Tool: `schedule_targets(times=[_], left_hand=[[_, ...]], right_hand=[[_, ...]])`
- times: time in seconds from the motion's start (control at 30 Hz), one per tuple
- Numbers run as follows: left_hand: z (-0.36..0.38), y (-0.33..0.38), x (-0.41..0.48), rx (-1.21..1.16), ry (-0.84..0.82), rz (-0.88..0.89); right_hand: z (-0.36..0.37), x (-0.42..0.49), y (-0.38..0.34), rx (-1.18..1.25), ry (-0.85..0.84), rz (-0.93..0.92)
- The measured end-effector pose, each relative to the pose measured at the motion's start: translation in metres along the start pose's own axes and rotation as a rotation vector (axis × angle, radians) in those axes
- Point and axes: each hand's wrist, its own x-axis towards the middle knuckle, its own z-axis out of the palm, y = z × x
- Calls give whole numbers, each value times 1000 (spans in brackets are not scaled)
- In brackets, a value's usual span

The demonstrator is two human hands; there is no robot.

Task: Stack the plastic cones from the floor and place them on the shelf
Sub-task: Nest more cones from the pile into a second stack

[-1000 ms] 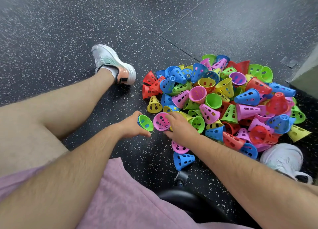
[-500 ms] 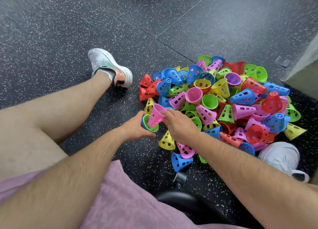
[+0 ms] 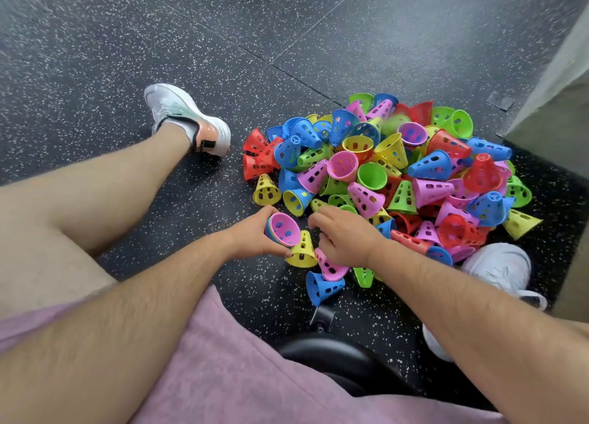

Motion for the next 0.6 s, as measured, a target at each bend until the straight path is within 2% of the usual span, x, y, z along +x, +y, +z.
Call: schedule_targets(times=[0.17, 0.43, 0.6], left_hand=[[11, 3, 0, 44, -76, 16], [18, 7, 0, 61, -88, 12], [15, 13, -3, 18, -60, -15]], right_hand=[[8, -27, 17, -139, -88, -118], [14, -38, 18, -135, -206, -67], [7, -32, 15, -119, -148, -17]])
